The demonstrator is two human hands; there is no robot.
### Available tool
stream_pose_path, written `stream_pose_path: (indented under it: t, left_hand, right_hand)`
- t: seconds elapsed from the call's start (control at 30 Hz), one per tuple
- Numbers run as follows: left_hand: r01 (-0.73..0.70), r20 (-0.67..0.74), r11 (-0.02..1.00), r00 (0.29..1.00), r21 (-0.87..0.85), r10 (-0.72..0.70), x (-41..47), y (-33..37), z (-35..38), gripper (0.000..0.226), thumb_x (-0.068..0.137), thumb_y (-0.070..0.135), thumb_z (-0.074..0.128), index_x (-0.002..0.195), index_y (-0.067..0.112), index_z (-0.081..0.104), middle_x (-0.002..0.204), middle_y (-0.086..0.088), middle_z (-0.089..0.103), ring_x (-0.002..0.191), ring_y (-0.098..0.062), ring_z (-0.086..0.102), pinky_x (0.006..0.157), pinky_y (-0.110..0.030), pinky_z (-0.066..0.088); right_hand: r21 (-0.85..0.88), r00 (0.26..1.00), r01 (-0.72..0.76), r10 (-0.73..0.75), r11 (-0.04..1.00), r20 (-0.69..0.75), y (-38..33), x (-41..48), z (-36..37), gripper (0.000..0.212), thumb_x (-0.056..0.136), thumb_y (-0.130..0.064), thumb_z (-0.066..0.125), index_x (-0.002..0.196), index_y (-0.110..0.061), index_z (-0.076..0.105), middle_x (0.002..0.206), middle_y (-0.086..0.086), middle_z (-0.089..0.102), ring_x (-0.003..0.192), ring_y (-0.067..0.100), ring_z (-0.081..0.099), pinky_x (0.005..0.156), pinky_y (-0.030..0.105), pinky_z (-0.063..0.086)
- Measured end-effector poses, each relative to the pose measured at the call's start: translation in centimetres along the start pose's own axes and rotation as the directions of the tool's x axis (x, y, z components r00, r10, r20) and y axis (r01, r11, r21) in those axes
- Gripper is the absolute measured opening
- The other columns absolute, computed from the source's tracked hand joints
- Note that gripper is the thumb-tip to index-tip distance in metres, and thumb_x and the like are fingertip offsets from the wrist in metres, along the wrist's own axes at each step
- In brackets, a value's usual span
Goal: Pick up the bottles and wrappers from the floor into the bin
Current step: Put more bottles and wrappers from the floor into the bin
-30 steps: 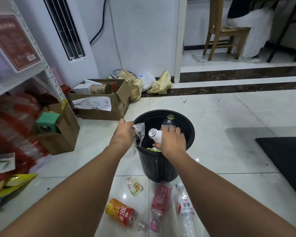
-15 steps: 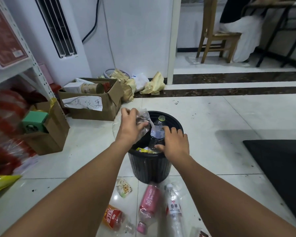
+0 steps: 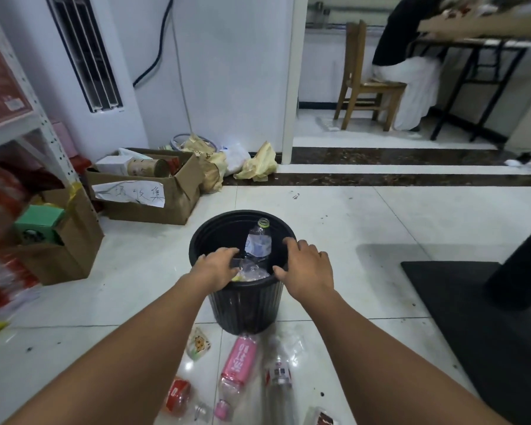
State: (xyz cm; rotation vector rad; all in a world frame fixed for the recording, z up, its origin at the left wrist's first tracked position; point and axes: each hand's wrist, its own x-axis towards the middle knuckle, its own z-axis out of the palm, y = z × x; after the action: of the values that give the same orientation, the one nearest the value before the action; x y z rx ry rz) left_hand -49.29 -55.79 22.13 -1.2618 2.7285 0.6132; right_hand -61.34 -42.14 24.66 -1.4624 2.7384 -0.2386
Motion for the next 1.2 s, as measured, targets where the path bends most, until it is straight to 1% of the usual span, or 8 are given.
stream_pose_path:
  t: [0.07,0.17,0.33,0.67,0.8,0.93,1.03,1.2]
  left_hand:
    - [0.012,-0.038,0.998,0.999,0.062,-0.010,-1.5,0.8,-1.0,0.054,0.099,0.031,0.043,0.149,0.022,0.024,0.151,-0.004,0.033,0.134,-0.029,0.040,0.113,-0.037,0.029]
    - [0.011,-0.108,0.988,0.994,0.152,0.005,-3.5,2.5,-2.5,0.053,0.099,0.031,0.042,0.148,0.022,0.024,0.148,-0.005,0.036,0.131,-0.029,0.043,0.108,-0.038,0.032]
    - [0.008,-0.193,0.975,0.981,0.222,0.036,-6.9,4.9,-4.9,0.052,0.099,0.033,0.041,0.147,0.019,0.027,0.147,-0.005,0.039,0.131,-0.026,0.042,0.108,-0.038,0.032]
    - [-0.038,-0.310,0.980,0.946,0.195,0.098,-18.8,8.5,-8.0,0.051,0.097,0.034,0.044,0.144,0.017,0.033,0.144,-0.004,0.042,0.133,-0.024,0.039,0.111,-0.037,0.029]
    - [-0.031,-0.354,0.979,0.930,0.201,0.102,-24.1,9.5,-7.5,0.050,0.097,0.036,0.044,0.143,0.018,0.035,0.144,-0.003,0.042,0.134,-0.022,0.038,0.111,-0.036,0.028]
    - [-0.021,-0.390,0.981,0.916,0.193,0.097,-28.6,10.1,-7.2,0.048,0.097,0.036,0.045,0.141,0.018,0.037,0.140,-0.004,0.045,0.132,-0.023,0.039,0.110,-0.036,0.029]
    - [-0.028,-0.390,0.983,0.916,0.183,0.098,-31.2,10.6,-7.3,0.047,0.097,0.036,0.044,0.140,0.018,0.038,0.139,-0.005,0.046,0.131,-0.023,0.039,0.109,-0.036,0.029]
    - [-0.027,-0.453,0.984,0.886,0.175,0.105,-34.0,11.2,-7.7,0.049,0.097,0.037,0.045,0.141,0.019,0.036,0.141,-0.003,0.044,0.132,-0.022,0.039,0.109,-0.035,0.028]
  right_hand:
    - [-0.017,0.999,0.049,-0.049,0.999,0.001,-0.6,-0.5,-1.4,0.057,0.095,-0.040,0.045,0.146,-0.021,0.030,0.140,0.005,0.045,0.128,0.025,0.043,0.106,0.039,0.031]
    - [-0.031,0.997,0.076,-0.076,0.997,0.010,-1.3,-1.6,-3.8,0.056,0.096,-0.039,0.042,0.147,-0.021,0.030,0.144,0.004,0.043,0.131,0.025,0.042,0.109,0.041,0.028]
    - [-0.029,0.995,0.091,-0.092,0.995,-0.036,-2.0,-4.4,-8.2,0.056,0.096,-0.037,0.041,0.148,-0.021,0.030,0.144,0.004,0.044,0.132,0.025,0.041,0.110,0.039,0.026]
    - [-0.072,0.987,0.116,-0.124,0.991,-0.105,-2.3,-15.1,-15.0,0.051,0.094,-0.036,0.041,0.144,-0.024,0.039,0.140,0.003,0.049,0.128,0.025,0.044,0.107,0.040,0.028]
    - [-0.072,0.987,0.109,-0.117,0.991,-0.114,-2.6,-19.8,-16.3,0.052,0.095,-0.036,0.041,0.146,-0.023,0.036,0.142,0.003,0.047,0.130,0.024,0.044,0.108,0.040,0.027]
    - [-0.058,0.986,0.103,-0.110,0.993,-0.123,-2.6,-24.2,-16.9,0.050,0.095,-0.035,0.041,0.144,-0.023,0.038,0.138,0.004,0.050,0.127,0.025,0.047,0.107,0.041,0.029]
    - [-0.060,0.990,0.089,-0.095,0.994,-0.108,-2.2,-26.8,-17.3,0.049,0.096,-0.035,0.041,0.143,-0.023,0.037,0.138,0.004,0.051,0.127,0.025,0.047,0.107,0.041,0.029]
    - [-0.089,0.984,0.087,-0.100,0.992,-0.150,-2.1,-28.8,-18.7,0.051,0.097,-0.035,0.040,0.145,-0.022,0.035,0.140,0.005,0.048,0.128,0.026,0.046,0.107,0.041,0.029]
